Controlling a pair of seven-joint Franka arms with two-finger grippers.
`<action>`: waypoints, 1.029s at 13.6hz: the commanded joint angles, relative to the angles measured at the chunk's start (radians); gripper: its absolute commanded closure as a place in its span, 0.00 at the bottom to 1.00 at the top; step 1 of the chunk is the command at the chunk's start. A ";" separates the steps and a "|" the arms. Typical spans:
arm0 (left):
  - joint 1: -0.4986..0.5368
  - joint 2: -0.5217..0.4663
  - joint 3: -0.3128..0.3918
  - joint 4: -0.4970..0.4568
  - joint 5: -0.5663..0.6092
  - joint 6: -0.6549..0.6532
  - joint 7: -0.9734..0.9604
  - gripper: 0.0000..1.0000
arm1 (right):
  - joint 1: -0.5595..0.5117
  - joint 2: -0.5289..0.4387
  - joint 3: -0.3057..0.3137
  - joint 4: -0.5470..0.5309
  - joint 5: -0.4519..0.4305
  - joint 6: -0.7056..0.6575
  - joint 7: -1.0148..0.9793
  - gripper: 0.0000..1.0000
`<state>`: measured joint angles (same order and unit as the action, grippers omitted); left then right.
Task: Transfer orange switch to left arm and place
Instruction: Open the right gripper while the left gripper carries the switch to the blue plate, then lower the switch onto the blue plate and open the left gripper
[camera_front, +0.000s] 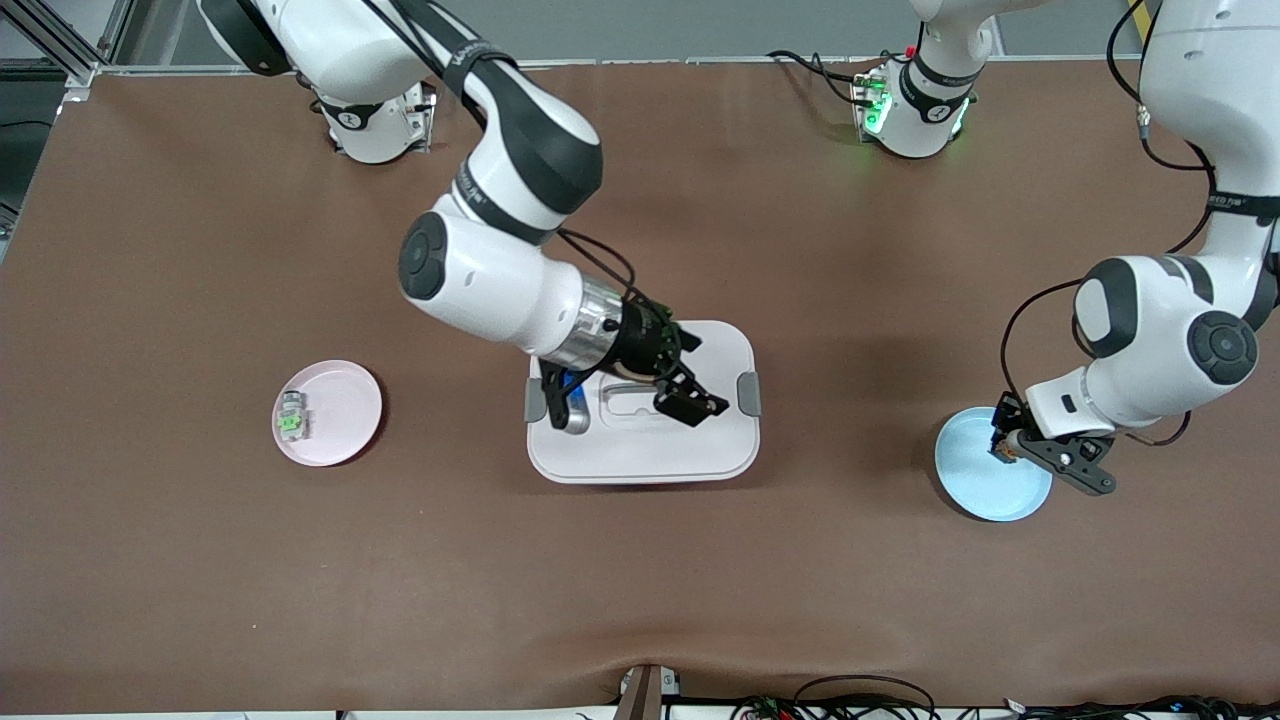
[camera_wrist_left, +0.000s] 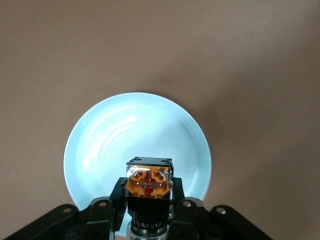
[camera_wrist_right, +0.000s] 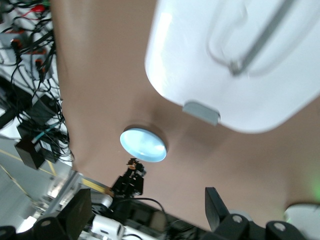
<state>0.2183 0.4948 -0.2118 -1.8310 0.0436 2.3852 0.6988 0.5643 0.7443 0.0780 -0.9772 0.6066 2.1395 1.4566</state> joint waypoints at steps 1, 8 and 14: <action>0.016 0.065 -0.008 0.035 0.019 0.049 0.218 1.00 | -0.035 -0.022 0.006 -0.005 -0.048 -0.049 -0.143 0.00; 0.033 0.133 -0.009 0.047 0.016 0.055 0.586 1.00 | -0.136 -0.072 0.009 -0.015 -0.195 -0.157 -0.507 0.00; 0.050 0.174 -0.011 0.053 -0.051 0.078 0.657 0.00 | -0.241 -0.105 0.008 -0.015 -0.376 -0.334 -0.898 0.00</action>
<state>0.2544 0.6494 -0.2118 -1.7965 0.0347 2.4554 1.3286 0.3442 0.6658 0.0734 -0.9765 0.2945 1.8447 0.6552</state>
